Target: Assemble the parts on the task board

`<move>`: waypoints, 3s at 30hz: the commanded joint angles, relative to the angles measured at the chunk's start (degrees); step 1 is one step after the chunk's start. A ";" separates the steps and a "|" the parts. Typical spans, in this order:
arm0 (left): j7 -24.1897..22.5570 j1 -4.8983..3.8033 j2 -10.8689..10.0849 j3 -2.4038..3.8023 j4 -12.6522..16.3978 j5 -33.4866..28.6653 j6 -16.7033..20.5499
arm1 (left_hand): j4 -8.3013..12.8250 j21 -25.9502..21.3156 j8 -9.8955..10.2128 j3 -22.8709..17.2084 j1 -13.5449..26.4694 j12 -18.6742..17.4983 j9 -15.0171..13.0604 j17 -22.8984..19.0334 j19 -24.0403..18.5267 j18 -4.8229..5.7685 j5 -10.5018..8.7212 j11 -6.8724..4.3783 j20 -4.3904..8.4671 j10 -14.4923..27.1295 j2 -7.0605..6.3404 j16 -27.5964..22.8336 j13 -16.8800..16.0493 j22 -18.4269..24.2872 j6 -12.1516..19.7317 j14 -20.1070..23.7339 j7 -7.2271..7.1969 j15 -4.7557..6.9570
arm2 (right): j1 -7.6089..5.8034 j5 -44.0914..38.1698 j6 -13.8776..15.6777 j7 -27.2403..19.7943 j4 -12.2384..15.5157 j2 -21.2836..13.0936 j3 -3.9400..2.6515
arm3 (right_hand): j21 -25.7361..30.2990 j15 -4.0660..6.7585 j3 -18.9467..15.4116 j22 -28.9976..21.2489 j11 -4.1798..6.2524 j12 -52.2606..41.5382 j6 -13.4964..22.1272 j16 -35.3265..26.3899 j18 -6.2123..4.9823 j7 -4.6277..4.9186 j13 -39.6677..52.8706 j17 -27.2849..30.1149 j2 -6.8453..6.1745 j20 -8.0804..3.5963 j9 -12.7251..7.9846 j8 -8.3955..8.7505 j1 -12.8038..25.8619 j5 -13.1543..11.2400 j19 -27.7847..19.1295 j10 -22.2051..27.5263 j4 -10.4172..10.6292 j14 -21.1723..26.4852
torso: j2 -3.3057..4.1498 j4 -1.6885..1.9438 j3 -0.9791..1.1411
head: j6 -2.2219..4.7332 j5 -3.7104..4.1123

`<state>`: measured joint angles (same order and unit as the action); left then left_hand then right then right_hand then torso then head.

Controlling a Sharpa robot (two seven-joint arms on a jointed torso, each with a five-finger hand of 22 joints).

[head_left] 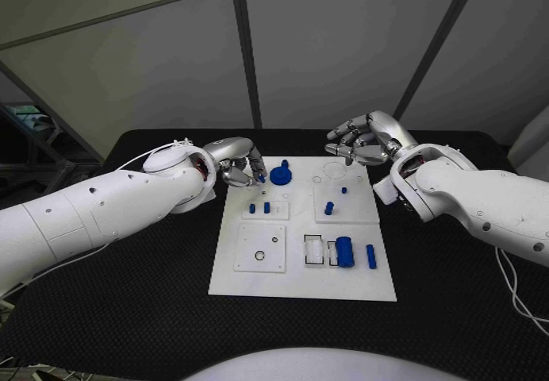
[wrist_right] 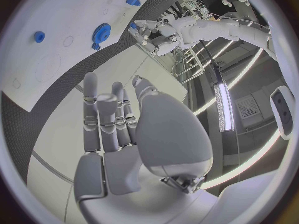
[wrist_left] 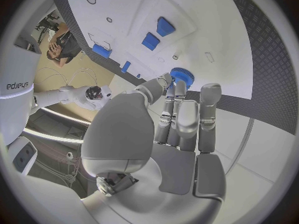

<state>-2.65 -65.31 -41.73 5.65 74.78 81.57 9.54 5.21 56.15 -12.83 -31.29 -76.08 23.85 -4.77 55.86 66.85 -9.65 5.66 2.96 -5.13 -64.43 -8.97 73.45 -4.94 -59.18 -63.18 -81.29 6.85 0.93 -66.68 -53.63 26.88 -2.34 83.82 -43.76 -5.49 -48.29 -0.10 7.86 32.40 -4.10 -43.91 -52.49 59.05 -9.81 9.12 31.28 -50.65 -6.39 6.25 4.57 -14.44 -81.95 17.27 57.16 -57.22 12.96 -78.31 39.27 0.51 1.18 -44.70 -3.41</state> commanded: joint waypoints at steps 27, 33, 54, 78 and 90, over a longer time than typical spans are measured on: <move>0.96 1.30 2.02 -0.02 -2.66 -0.36 -3.11 | 0.04 0.29 0.21 0.02 0.53 -0.41 -0.07 0.01 0.45 1.00 -0.16 0.11 -0.07 -0.57 0.16 0.15 0.14 -0.09 -0.45 -0.33 0.08 0.08 | -0.07 -0.18 -0.20 -0.34 0.12 -0.03 -0.03 | 0.22 0.15 0.39 -0.06 0.01 0.38 0.12 -0.15 -0.71 -0.17 -0.06 0.04 -0.54 0.06 -0.03 -0.21 -0.23 0.20 0.40 0.23 0.00 0.36 | 0.09 -0.14 0.07 | -0.26 0.19; 1.08 1.37 2.41 -0.07 -3.26 -0.34 -3.61 | 0.10 0.20 0.30 -0.02 0.45 -0.53 -0.05 -0.25 0.39 0.98 -0.15 0.11 -0.06 -0.61 0.18 0.04 0.18 -0.04 -0.45 -0.26 0.09 0.09 | -0.07 -0.18 -0.21 -0.34 0.16 -0.03 -0.03 | 0.22 0.15 0.39 -0.06 0.01 0.38 0.12 -0.15 -0.71 -0.17 -0.06 0.04 -0.54 0.06 -0.03 -0.21 -0.23 0.20 0.40 0.23 0.00 0.36 | 0.06 -0.10 0.03 | -0.30 0.23; 1.45 1.48 2.70 -0.13 -3.63 -0.33 -4.92 | 0.18 0.15 0.41 -0.07 0.33 -0.70 -0.03 -0.54 0.36 0.97 -0.13 0.11 -0.05 -0.70 0.26 -0.09 0.23 -0.04 -0.50 -0.17 0.10 0.09 | -0.07 -0.18 -0.26 -0.32 0.15 -0.03 -0.03 | 0.22 0.15 0.39 -0.06 0.01 0.38 0.12 -0.15 -0.71 -0.17 -0.06 0.04 -0.54 0.06 -0.03 -0.21 -0.23 0.20 0.40 0.23 0.00 0.36 | 0.05 -0.07 0.03 | -0.41 0.26; 2.17 1.49 3.03 -0.30 -4.09 -0.31 -5.73 | 0.31 -0.42 3.10 0.29 0.76 -2.56 0.85 -0.36 0.07 0.96 -0.16 0.77 -0.38 -0.76 -0.38 0.25 0.68 -0.09 1.78 -0.07 0.94 -0.43 | -0.07 -0.18 -0.19 -0.25 0.15 -0.04 -0.03 | 0.35 0.16 0.52 -0.12 0.02 0.57 0.15 -0.33 -0.72 -0.17 -0.40 0.12 -0.63 0.05 -0.04 -0.25 -0.25 0.20 0.46 0.08 0.00 0.36 | 0.07 -0.08 0.04 | -0.58 0.39; 2.19 1.49 2.90 -0.30 -4.15 -0.31 -5.50 | 0.34 -1.02 6.46 0.64 1.23 -3.86 1.22 -0.80 -0.10 0.86 -0.12 1.16 -0.72 -1.20 -1.39 0.33 0.80 -0.05 5.44 0.14 1.49 -0.79 | -0.08 -0.24 -0.27 -0.09 0.13 -0.08 -0.03 | 0.38 0.16 0.53 -0.13 0.01 0.62 0.19 -0.21 -0.72 -0.16 -0.48 -0.06 -0.68 0.05 -0.05 -0.24 -0.25 0.20 0.47 0.08 0.01 0.30 | 0.07 -0.11 0.04 | -0.56 0.36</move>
<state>-0.77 -63.76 -38.81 5.32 70.62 81.30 4.54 5.54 55.37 -6.70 -30.96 -75.02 20.18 -3.59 55.11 66.83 -9.65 5.67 3.83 -5.56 -65.61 -10.02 73.45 -4.21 -59.24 -58.34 -81.28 8.21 0.50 -66.67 -53.67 26.86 -2.29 83.86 -43.82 -5.49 -48.29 -0.10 8.17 32.34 -4.09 -43.45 -52.49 58.83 -9.81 9.12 30.87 -50.62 -6.62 6.25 4.57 -14.43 -82.18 17.27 57.16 -57.22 12.98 -78.31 39.33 0.40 1.21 -45.28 -3.03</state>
